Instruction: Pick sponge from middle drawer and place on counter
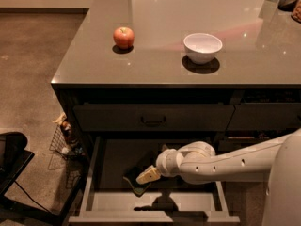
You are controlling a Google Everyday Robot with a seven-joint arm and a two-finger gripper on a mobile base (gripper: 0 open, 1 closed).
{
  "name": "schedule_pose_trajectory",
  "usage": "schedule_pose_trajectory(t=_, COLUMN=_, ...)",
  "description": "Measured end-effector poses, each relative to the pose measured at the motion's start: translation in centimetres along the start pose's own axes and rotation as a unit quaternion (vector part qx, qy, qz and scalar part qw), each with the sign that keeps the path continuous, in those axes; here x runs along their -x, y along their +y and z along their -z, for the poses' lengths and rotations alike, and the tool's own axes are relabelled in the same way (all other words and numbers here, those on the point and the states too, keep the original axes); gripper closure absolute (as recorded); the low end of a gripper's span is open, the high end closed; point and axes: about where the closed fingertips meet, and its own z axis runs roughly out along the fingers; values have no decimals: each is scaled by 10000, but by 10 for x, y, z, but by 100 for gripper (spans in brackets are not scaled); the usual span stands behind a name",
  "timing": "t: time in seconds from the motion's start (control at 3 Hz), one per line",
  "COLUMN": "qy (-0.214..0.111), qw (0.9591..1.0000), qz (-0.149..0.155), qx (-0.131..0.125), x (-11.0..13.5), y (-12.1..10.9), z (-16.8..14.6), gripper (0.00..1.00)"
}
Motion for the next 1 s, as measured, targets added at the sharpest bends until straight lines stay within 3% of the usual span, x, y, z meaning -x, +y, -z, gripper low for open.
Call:
schedule_pose_trajectory(t=0.33, qy=106, qw=9999, qz=35, qx=-14, x=3, y=-1, z=-2, gripper=0)
schedule_pose_trajectory(t=1.0, qy=1000, qw=9949, qz=154, qx=30, x=-12, y=2, z=-43, gripper=0)
